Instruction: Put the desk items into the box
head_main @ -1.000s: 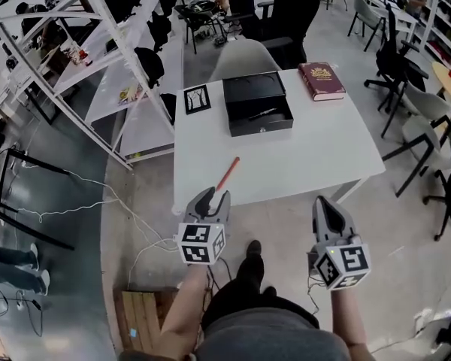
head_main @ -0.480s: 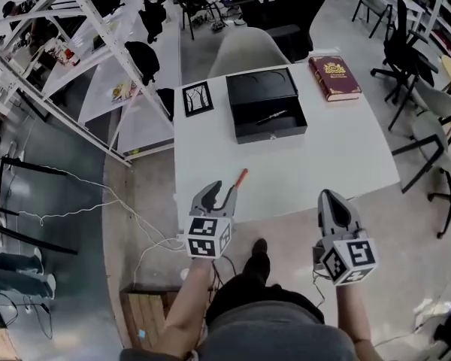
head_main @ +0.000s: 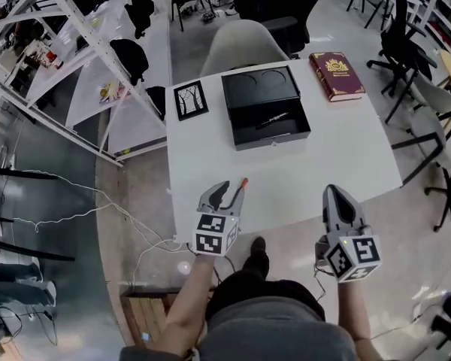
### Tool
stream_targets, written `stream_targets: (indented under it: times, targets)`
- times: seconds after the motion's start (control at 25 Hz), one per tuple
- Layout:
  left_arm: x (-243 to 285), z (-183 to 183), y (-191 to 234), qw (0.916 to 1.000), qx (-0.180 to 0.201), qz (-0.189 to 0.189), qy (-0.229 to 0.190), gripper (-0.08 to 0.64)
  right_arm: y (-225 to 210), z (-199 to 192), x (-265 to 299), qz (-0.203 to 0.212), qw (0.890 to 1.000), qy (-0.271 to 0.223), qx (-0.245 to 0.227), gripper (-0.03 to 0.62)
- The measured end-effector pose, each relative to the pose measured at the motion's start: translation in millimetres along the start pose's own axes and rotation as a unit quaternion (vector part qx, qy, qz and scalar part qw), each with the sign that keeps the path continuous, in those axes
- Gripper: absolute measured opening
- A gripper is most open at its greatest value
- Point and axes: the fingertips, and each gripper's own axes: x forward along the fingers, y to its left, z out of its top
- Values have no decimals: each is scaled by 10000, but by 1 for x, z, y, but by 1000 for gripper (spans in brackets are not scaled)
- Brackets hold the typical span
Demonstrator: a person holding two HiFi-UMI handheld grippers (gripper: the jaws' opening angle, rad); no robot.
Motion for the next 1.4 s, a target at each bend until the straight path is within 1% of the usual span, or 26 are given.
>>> stream_targets:
  times: [0.16, 0.36, 0.72, 0.96, 1.2, 1.4]
  targets:
    - [15, -11, -1, 9994, 35, -173, 288, 135, -3, 3, 9, -114, 9999, 23, -40, 5]
    - [23, -23, 0, 9979, 97, -271, 572, 135, -2, 6, 15, -178, 9998, 41, -80, 5]
    - [32, -39, 2, 9943, 249, -253, 1005, 135, -10, 8, 19, -159, 9999, 17, -17, 5]
    - [34, -50, 1, 9900, 241, -288, 1360, 135, -14, 15, 25, -68, 10000, -20, -34, 5]
    - [37, -58, 0, 9874, 147, -225, 1557, 133, -21, 13, 27, -15, 10000, 90, -4, 5]
    - [37, -63, 2, 9852, 155, -129, 1700, 129, -22, 12, 32, 63, 9999, 159, -17, 5]
